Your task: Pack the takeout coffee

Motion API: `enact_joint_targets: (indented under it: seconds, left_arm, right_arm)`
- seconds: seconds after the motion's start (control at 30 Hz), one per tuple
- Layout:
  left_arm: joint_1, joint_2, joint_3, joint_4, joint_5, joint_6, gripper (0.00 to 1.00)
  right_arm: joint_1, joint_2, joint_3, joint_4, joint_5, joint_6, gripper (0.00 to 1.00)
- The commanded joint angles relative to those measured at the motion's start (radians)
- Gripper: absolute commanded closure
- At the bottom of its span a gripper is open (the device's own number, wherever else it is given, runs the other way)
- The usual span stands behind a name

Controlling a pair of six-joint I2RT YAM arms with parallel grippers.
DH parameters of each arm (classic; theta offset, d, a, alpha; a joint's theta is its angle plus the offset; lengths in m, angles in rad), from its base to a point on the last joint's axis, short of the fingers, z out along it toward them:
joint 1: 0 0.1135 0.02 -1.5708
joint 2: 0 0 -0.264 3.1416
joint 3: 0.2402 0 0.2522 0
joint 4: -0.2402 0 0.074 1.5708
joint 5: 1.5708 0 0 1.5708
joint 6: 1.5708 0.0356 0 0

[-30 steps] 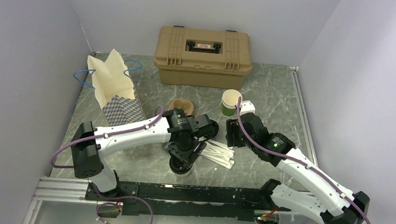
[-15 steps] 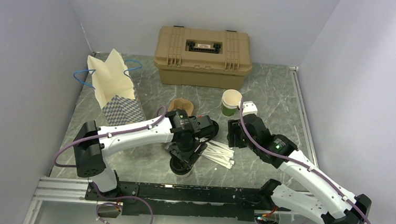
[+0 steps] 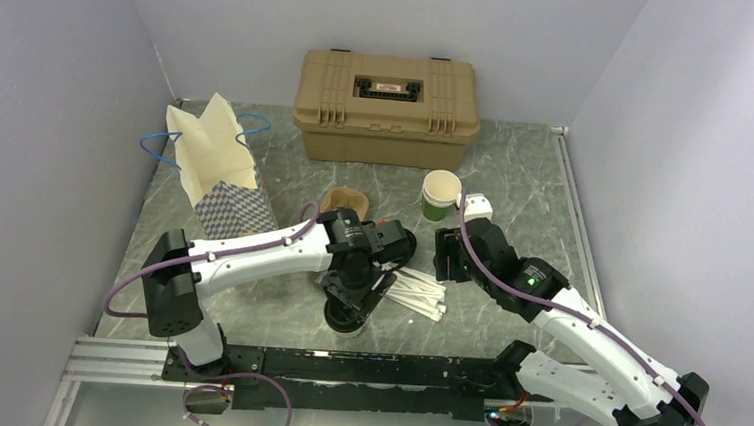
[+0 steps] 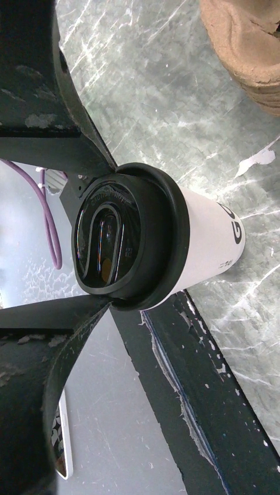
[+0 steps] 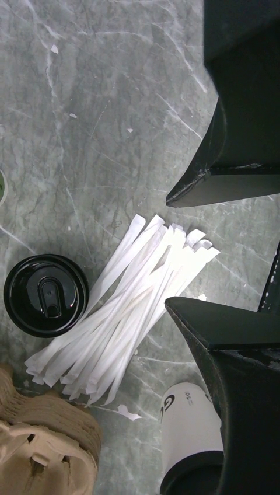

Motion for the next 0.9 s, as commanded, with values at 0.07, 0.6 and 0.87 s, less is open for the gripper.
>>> enact_joint_targets:
  seconds: [0.07, 0.6, 0.87]
  left_arm:
    - [-0.009, 0.010, 0.047, -0.004, -0.027, -0.001, 0.24]
    - [-0.011, 0.015, 0.064, -0.019, -0.038, -0.004, 0.16]
    - [-0.011, 0.007, 0.090, -0.026, -0.046, -0.001, 0.14]
  right_arm:
    - [0.004, -0.024, -0.002, 0.002, 0.028, 0.015, 0.37]
    - [0.004, -0.033, -0.004, 0.002, 0.026, 0.015, 0.37]
    - [0.004, -0.044, -0.003, 0.008, 0.004, 0.013, 0.37]
